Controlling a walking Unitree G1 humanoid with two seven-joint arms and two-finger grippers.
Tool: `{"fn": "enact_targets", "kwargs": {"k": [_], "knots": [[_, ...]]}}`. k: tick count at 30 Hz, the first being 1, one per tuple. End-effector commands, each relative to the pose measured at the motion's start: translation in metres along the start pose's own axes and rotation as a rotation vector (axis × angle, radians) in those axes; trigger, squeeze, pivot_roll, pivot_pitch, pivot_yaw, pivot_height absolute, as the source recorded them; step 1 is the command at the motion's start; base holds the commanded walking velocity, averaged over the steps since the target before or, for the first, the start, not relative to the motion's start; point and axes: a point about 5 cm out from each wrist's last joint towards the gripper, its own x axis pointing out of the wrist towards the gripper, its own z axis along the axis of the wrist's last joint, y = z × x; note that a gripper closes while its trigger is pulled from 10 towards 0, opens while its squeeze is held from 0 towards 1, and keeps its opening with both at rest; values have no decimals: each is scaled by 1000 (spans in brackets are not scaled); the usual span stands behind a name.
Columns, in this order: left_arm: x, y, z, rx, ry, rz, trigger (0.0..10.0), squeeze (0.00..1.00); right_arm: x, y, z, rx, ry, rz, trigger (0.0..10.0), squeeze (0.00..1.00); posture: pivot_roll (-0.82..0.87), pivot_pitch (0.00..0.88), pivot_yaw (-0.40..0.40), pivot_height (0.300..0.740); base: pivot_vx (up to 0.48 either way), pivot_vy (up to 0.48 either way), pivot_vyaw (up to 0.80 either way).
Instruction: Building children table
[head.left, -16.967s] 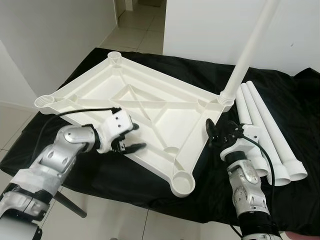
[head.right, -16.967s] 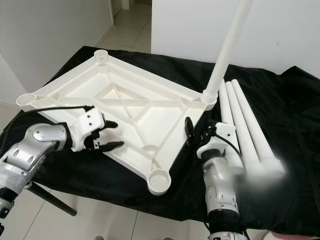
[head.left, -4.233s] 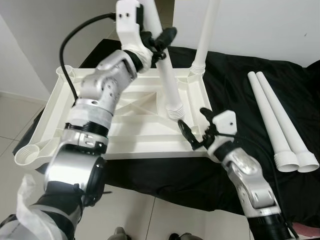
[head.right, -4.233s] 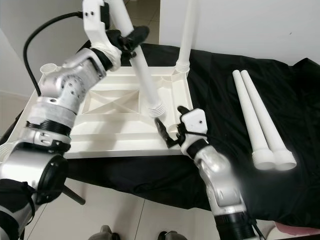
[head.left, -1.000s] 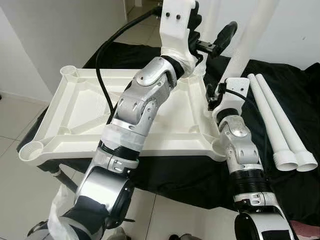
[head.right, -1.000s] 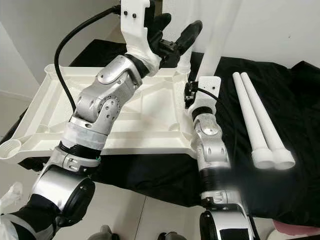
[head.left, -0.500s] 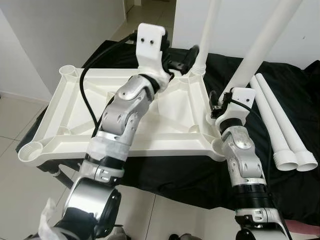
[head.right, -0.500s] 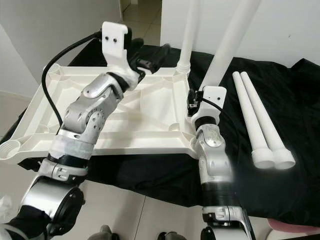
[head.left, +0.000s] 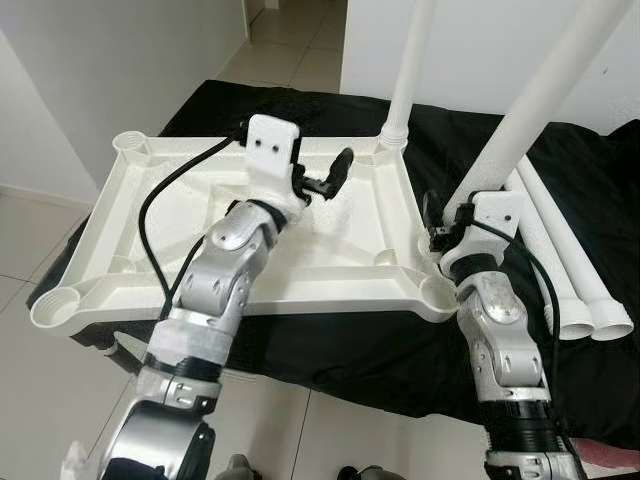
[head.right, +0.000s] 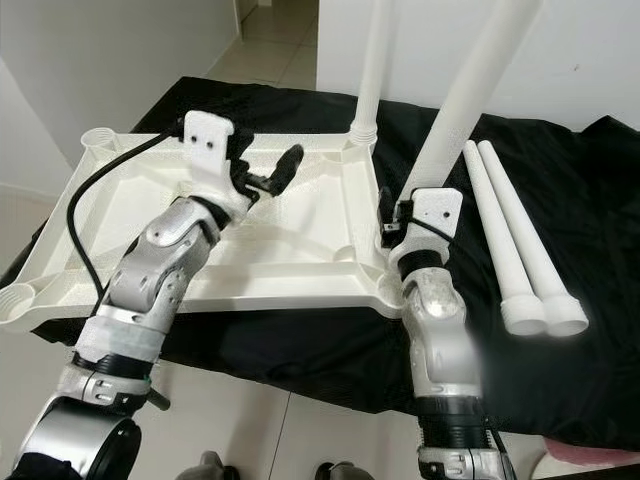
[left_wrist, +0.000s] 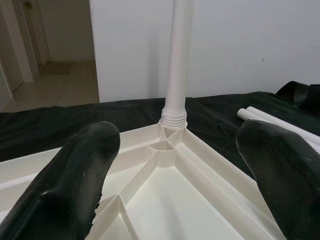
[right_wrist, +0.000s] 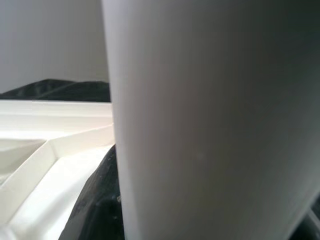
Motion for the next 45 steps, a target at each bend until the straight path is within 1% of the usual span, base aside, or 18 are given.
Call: {"fn": "enact_targets", "kwargs": {"k": [1,3,5,7,9,10,11,16,17,18,20,21,23,28,29,34,42,45], "knots": [[-3,-6,-3,35,12,-58,10000,0,-3,1,5,-16,-31,14,10000,0,-60,133,23,740,0,0,0],[-10,-11,-11,55,31,-94,10000,0,-9,0,4,-13,-39,24,10000,0,-58,141,23,740,0,0,0],[-18,-17,-20,77,51,-144,10000,0,-12,0,2,-13,-42,28,10000,0,-54,139,21,740,0,0,0],[-18,-17,-20,77,51,-144,10000,0,-12,0,2,-13,-42,28,10000,0,-54,139,21,740,0,0,0],[-24,-20,-26,74,72,-164,10000,0,-15,-1,0,-14,-39,27,10000,0,-43,141,18,740,0,0,0],[-24,-20,-26,74,72,-164,10000,0,-15,-1,0,-14,-39,27,10000,0,-43,141,18,740,0,0,0],[-28,-22,-29,73,86,-181,10000,0,-16,-2,-2,-16,-36,26,10000,0,-41,140,20,740,0,0,0],[-35,-26,-34,72,109,-217,10000,0,-17,-4,-4,-21,-25,22,10000,0,-36,144,14,740,0,0,0],[-38,-30,-36,73,116,-249,10000,0,-17,-5,-4,-22,-23,20,10000,0,-36,148,11,740,0,0,0],[-38,-30,-36,73,116,-249,10000,0,-17,-5,-4,-22,-23,20,10000,0,-36,148,11,740,0,0,0],[-45,-40,-42,56,144,-343,10000,0,-18,-6,-5,-25,-27,24,10000,0,-34,148,8,740,0,0,0],[-45,-40,-42,56,144,-343,10000,0,-18,-6,-5,-25,-27,24,10000,0,-34,148,8,740,0,0,0],[-50,-47,-45,43,158,-410,10000,0,-19,-6,-5,-24,-30,30,10000,0,-34,148,8,740,0,0,0],[-54,-52,-46,36,165,-446,10000,0,-19,-7,-8,-24,-25,29,10000,0,-23,137,7,740,0,0,0],[-57,-55,-47,30,172,-473,10000,0,-19,-8,-9,-27,-21,27,10000,0,-21,135,6,740,0,0,0],[-66,-66,-48,46,187,-558,10000,0,-20,-10,-14,-34,-2,37,10000,0,-10,125,-2,740,0,0,0],[-70,-70,-48,44,197,-588,10000,0,-23,-10,-19,-60,11,80,10000,0,-4,114,-8,740,0,0,0],[-72,-72,-46,54,196,-603,10000,0,-24,-9,-20,-70,9,120,10000,0,2,107,-14,740,0,0,0]]}}
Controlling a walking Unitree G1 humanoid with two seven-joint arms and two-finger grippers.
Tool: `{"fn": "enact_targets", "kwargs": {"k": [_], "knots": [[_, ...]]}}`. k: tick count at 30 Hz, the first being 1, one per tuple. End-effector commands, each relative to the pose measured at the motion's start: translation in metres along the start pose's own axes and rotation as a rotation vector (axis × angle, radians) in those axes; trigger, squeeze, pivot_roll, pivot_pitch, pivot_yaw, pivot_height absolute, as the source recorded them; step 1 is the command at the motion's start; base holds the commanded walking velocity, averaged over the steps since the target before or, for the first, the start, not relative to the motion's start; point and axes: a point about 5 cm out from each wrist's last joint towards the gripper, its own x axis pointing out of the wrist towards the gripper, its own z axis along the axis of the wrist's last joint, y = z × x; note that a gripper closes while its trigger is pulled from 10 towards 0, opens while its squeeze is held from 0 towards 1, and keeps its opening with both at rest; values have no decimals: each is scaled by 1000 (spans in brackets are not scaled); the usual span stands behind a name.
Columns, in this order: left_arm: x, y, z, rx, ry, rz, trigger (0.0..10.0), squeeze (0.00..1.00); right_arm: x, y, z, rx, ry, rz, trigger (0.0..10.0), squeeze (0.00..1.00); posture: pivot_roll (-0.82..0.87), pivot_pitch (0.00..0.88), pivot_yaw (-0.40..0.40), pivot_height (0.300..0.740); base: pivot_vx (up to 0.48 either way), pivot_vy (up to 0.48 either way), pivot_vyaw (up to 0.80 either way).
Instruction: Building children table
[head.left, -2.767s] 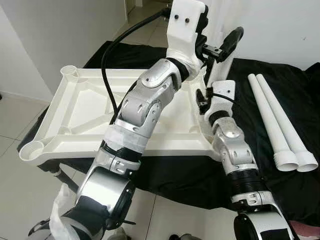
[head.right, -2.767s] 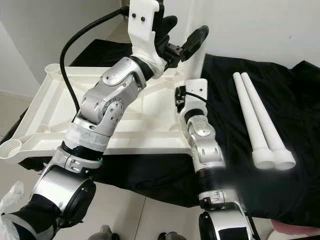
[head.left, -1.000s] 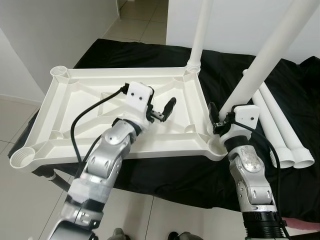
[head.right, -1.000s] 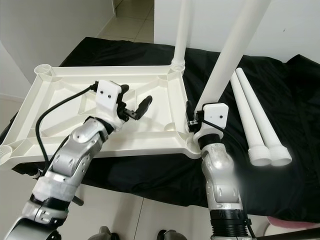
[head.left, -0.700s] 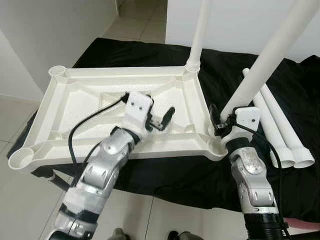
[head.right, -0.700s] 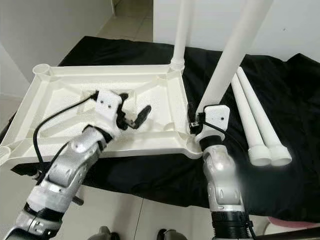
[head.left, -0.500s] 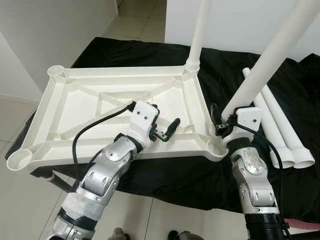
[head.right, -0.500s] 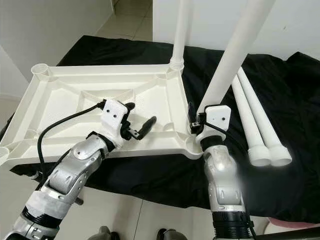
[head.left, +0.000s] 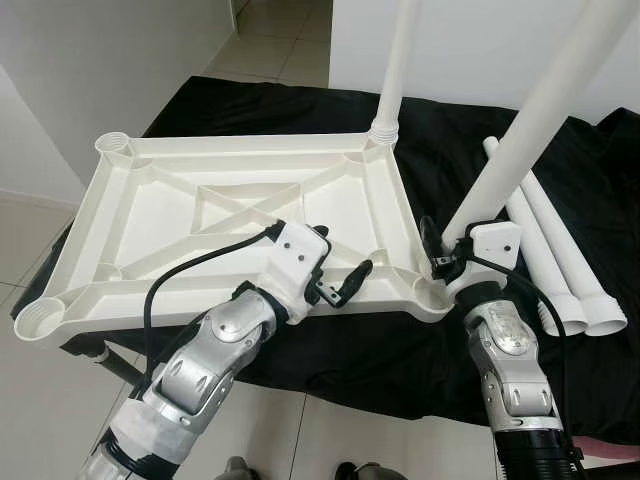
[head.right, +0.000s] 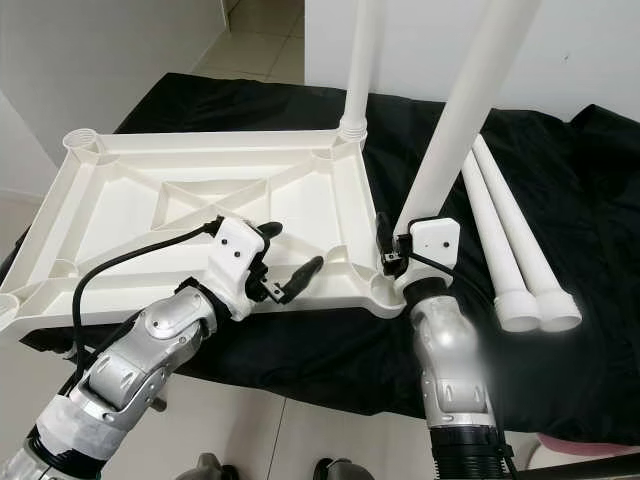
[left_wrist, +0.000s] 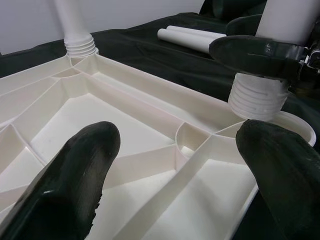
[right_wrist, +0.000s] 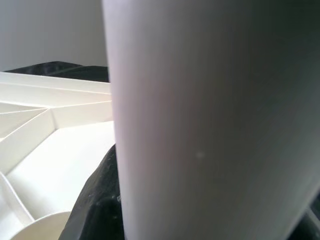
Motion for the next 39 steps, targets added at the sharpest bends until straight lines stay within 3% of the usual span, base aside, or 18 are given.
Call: {"fn": "enact_targets", "kwargs": {"k": [1,16,39], "knots": [[-4,-19,2,9,-1,-332,10000,0,-4,3,-6,-3,19,36,10000,0,2,107,-14,740,0,0,0],[-4,-22,5,24,-4,-344,10000,0,-23,8,-14,-58,49,153,10000,0,2,90,-26,740,0,0,0],[-1,-23,8,26,-13,-352,10000,0,-29,16,-22,-122,65,325,10000,0,-2,91,-27,740,0,0,0]]}}
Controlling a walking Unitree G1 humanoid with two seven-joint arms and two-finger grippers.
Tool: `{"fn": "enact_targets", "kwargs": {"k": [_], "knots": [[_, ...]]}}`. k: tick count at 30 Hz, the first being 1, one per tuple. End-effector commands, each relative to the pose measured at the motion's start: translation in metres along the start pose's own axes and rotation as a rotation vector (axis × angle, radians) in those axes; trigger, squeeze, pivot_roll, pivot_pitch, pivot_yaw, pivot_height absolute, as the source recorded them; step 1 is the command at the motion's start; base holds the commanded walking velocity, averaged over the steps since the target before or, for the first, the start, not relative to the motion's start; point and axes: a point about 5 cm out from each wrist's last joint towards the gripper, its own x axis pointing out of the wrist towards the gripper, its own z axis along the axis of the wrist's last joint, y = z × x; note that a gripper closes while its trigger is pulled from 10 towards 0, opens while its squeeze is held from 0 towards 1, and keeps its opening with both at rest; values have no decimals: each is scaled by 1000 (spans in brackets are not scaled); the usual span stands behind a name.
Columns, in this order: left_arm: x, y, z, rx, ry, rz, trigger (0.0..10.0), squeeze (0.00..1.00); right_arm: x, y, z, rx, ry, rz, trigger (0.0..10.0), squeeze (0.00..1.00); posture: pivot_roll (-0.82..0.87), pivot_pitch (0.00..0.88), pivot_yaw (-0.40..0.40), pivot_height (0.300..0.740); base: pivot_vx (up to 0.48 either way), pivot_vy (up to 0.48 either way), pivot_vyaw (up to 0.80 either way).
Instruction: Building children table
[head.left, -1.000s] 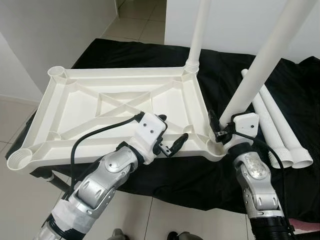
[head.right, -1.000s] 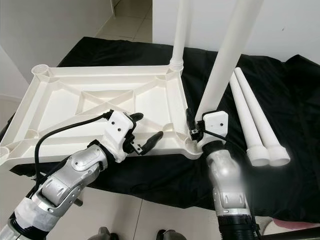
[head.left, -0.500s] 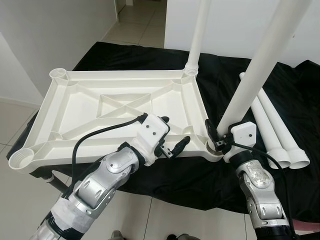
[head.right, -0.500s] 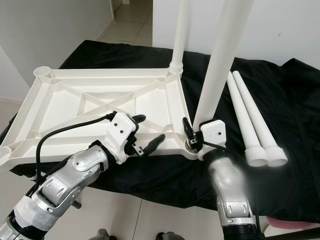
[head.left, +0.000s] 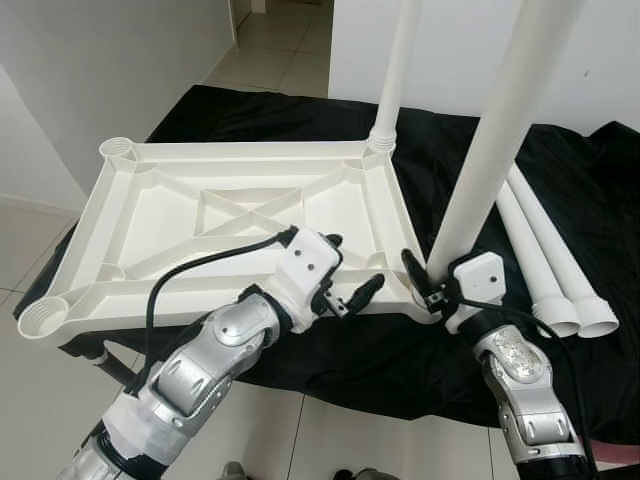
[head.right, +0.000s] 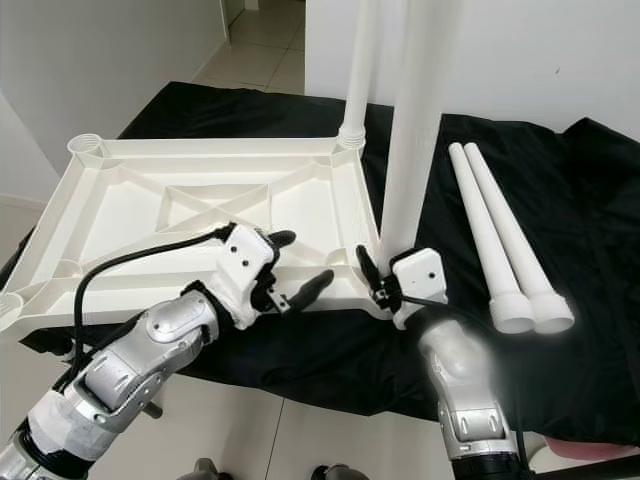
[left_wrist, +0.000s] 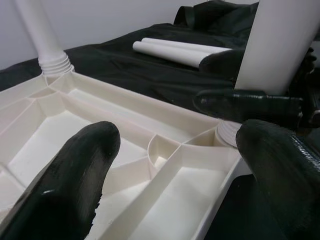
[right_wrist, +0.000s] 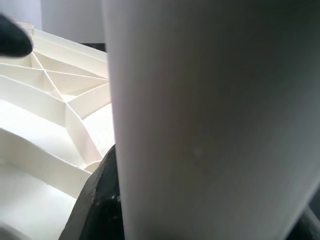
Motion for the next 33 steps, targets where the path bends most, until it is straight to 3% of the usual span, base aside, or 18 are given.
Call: {"fn": "enact_targets", "kwargs": {"k": [1,9,20,33], "knots": [[-2,-14,2,11,-9,-259,10000,0,-2,8,-10,12,48,52,10000,0,-2,91,-27,740,0,0,0],[-2,-14,3,12,-10,-258,10000,0,1,13,-15,48,52,91,10000,0,4,96,-27,740,0,0,0],[-2,-14,5,20,-8,-256,10000,0,7,13,-24,265,89,6,10000,0,13,99,-28,740,0,0,0],[-2,-14,5,22,-9,-259,10000,0,10,6,-30,346,145,-54,10000,0,11,102,-30,740,0,0,0]]}}
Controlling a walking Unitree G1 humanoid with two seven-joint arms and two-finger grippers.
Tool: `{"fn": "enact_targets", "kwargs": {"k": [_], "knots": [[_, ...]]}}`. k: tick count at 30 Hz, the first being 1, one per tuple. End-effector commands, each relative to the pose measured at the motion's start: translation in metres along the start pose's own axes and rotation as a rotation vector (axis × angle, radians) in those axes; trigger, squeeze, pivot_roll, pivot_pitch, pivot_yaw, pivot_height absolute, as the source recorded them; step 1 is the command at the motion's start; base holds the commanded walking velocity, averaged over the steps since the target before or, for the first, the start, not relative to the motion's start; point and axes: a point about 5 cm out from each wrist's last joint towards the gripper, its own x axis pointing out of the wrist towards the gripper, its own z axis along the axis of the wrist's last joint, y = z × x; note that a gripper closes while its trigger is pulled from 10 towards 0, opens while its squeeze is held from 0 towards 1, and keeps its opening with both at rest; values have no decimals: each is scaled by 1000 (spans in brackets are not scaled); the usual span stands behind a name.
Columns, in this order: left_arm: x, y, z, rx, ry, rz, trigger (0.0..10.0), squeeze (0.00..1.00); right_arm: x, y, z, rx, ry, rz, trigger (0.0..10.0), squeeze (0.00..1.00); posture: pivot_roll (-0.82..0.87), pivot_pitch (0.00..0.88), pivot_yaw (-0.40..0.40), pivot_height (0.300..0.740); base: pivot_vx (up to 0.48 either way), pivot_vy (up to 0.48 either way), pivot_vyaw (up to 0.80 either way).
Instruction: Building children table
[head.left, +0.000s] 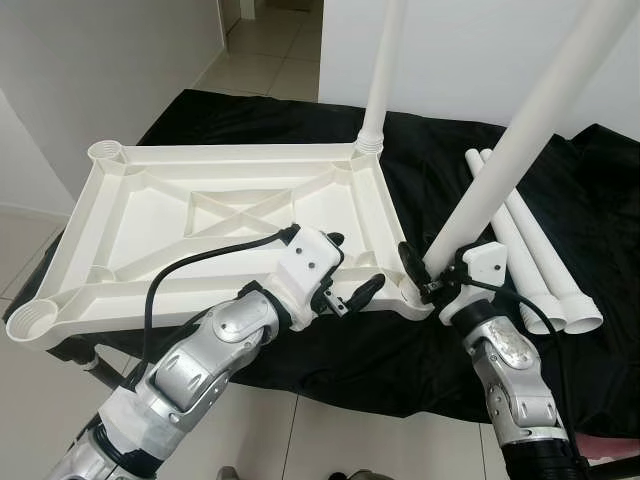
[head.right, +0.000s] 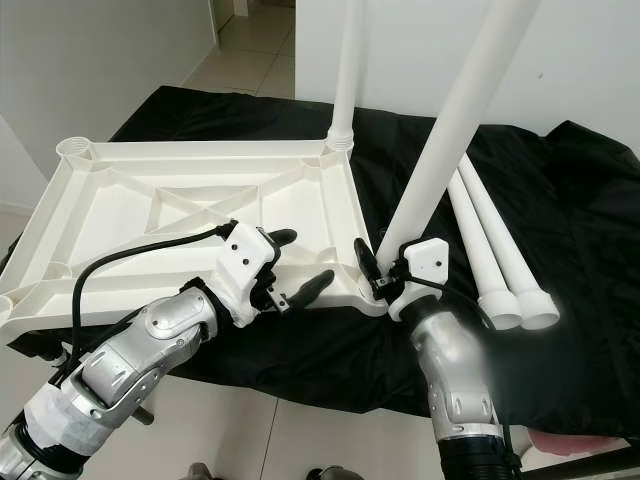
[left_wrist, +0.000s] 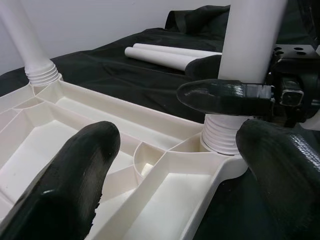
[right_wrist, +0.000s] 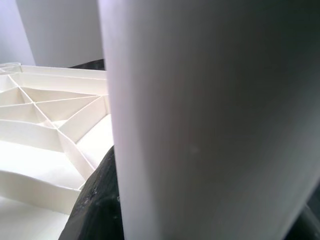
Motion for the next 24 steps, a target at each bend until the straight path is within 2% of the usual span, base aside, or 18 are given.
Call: {"fn": "enact_targets", "kwargs": {"k": [1,10,11,13,14,15,16,24], "knots": [[0,-15,6,20,-23,-243,10000,0,-3,5,-20,62,99,0,10000,0,11,102,-30,740,0,0,0],[0,-14,7,23,-26,-242,10000,0,-3,2,-25,159,162,-55,10000,0,8,106,-29,740,0,0,0],[0,-14,7,24,-26,-241,10000,0,-2,2,-24,112,155,-39,10000,0,8,106,-29,740,0,0,0],[0,-14,7,24,-26,-241,10000,0,-2,2,-24,112,155,-39,10000,0,8,106,-29,740,0,0,0],[1,-14,7,23,-27,-241,10000,0,-2,4,-21,41,129,-9,10000,0,7,110,-30,740,0,0,0],[1,-14,7,23,-27,-241,10000,0,-2,4,-21,41,129,-9,10000,0,7,110,-30,740,0,0,0],[1,-13,8,23,-30,-238,10000,0,-5,8,-19,-95,99,62,10000,0,6,116,-31,740,0,0,0],[2,-11,9,24,-32,-227,10000,0,-13,16,-21,-166,82,139,10000,0,6,118,-33,740,0,0,0]]}}
